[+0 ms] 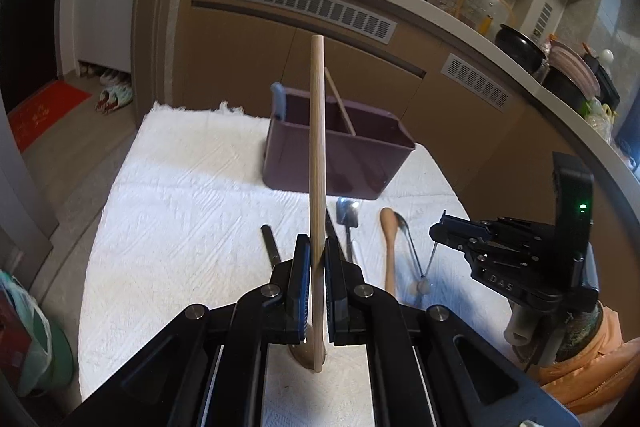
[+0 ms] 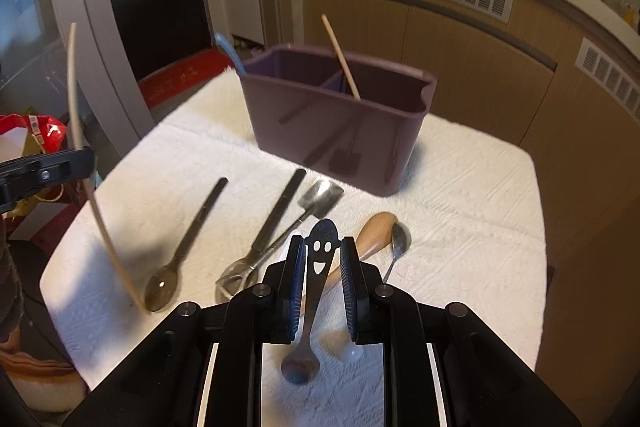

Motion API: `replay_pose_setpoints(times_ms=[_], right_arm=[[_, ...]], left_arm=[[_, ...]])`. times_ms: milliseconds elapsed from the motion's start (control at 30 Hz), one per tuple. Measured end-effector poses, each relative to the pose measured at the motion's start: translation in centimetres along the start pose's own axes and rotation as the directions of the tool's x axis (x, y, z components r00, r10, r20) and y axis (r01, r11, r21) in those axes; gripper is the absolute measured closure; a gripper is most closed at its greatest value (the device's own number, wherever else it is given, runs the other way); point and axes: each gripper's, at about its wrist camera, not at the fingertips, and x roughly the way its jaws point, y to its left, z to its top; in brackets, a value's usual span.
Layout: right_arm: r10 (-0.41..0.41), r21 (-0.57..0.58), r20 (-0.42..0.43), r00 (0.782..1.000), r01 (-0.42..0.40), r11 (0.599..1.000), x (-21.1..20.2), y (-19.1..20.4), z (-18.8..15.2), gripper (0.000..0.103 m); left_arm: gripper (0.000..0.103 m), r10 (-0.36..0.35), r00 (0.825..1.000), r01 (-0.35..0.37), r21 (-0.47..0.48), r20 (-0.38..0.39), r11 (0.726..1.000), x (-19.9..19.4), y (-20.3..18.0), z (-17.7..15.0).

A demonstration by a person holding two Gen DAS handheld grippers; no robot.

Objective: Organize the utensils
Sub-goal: 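Lift the chopstick with the left tool while the right tool lifts the smiley spoon toward the holder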

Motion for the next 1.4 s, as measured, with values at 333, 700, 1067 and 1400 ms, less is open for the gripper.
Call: replay_pose_setpoints(times_ms=[333,700,1067,1400], right_arm=[[-0.012,-0.044,0.188,0.982,0.020,0.999,-6.6,1.3,2.4,0.085],[-0.108,-0.092,0.354,0.929,0.149,0.985,-13.2,0.4,9.7,0.085],[-0.166,-0.068,0.351,0.922,0.202,0.977,-10.2,-2.9,17.3,0.085],[-0.126,-0.066,0.190,0.974,0.141,0.988,-0.1,-4.2,17.3,0.085]], left_arm=[[0.098,-0.004,0.995,-0.012,0.150,0.104,0.989,-2.5,-5.0,3.2],[0.098,0.009,0.960,-0.084,0.257,0.279,0.963,-4.8,-8.3,11.9],[0.098,0.036,0.962,-0.108,0.257,0.271,0.960,1.5,-7.7,18.4],[0.098,0.086,0.992,-0.101,0.177,0.094,0.979,11.9,-2.8,18.5]])
